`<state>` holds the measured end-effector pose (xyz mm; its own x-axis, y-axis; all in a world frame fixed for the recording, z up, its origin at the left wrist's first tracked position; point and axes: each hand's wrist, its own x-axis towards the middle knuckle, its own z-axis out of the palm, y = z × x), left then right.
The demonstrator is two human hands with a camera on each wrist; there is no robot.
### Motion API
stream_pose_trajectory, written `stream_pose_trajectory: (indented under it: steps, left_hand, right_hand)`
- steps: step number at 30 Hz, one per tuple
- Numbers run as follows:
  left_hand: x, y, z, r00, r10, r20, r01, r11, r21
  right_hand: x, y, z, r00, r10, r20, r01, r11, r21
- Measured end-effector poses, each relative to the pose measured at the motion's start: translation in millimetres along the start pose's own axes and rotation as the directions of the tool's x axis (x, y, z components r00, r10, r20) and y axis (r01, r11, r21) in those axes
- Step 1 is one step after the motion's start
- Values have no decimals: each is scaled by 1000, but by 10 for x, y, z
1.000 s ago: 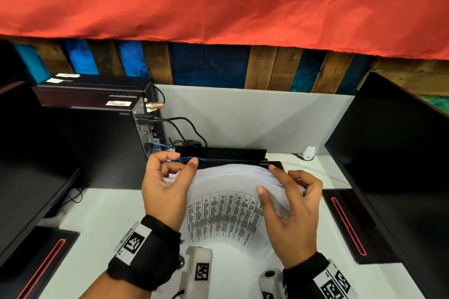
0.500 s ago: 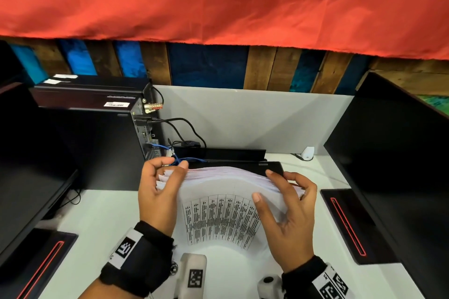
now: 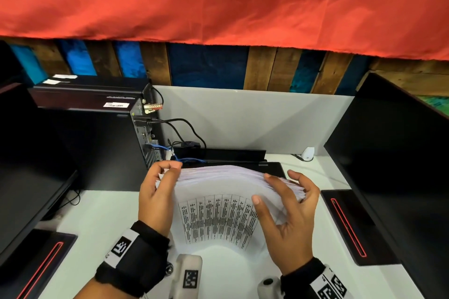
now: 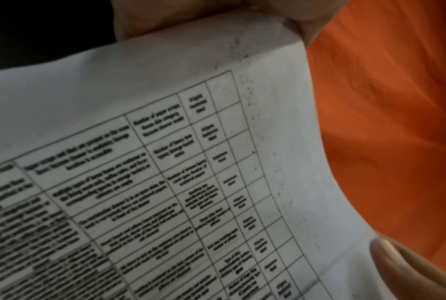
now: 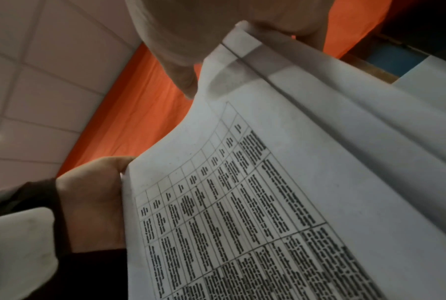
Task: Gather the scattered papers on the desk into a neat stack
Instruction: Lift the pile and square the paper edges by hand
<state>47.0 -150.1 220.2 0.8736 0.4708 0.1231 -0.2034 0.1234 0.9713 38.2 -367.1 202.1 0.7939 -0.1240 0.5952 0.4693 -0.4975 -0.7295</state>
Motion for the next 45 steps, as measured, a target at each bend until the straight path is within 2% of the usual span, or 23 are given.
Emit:
stream_pose_trajectory:
  steps: [4,6,7,9,12,13,15,19,23,24,26,29,32,36,39,43,45]
  left_hand:
    - [-25,5,3,998,-25,49,27,999,-43]
    - [-34,-8,-27,992,-13,124,17,999,-34]
    - [-32,-27,-46,986,-6,169,11,999,-32]
    - [1,-91,-89,968,-16,250,33,997,-63]
    - [109,-235,-172,928,-108,356,139,988,-62]
    - [124,-259,-176,908,-138,395,166,985,-37]
    - [140,-300,-154,887,-166,431,182,983,6]
    - [177,-345,-140,887,-191,421,194,980,38]
    - [142,-376,-120,825,-281,490,260,959,112]
    - [130,-382,-108,823,-286,491,267,957,111]
    - [144,-394,-93,846,-285,451,284,956,71]
    - [160,-417,-96,881,-283,380,298,954,20]
    - [104,-398,-44,870,-277,408,289,957,34]
    - [87,-402,-11,899,-252,357,272,962,-4]
    - [59,-377,-12,893,-243,379,246,968,42]
    - [51,-342,-9,896,-214,389,221,975,26]
    - [48,-328,-9,890,-215,403,222,975,30]
  right_hand:
    - [49,-29,-8,998,61,-14,-60,997,58]
    - [48,-23,-18,998,59,16,-61,992,110]
    - [44,4,-23,995,97,32,-101,981,165]
    - [69,63,-38,967,239,90,-255,917,307]
    - [146,210,-71,858,390,335,-511,721,469]
    - [165,258,-78,822,390,414,-560,680,472]
    - [195,337,-83,791,364,492,-589,671,451]
    - [232,436,-123,775,399,490,-618,642,455]
    - [232,451,-129,702,375,606,-661,659,357]
    - [227,438,-103,692,370,620,-664,663,345]
    - [221,443,-57,696,390,603,-675,642,363]
    - [229,499,-21,727,470,501,-679,605,416]
    - [212,442,32,752,485,447,-658,604,450]
    - [184,380,56,801,523,292,-592,613,524]
    - [168,302,53,818,486,308,-574,653,494]
    - [186,203,60,859,461,222,-505,689,520]
    - [186,163,77,869,441,225,-490,703,516]
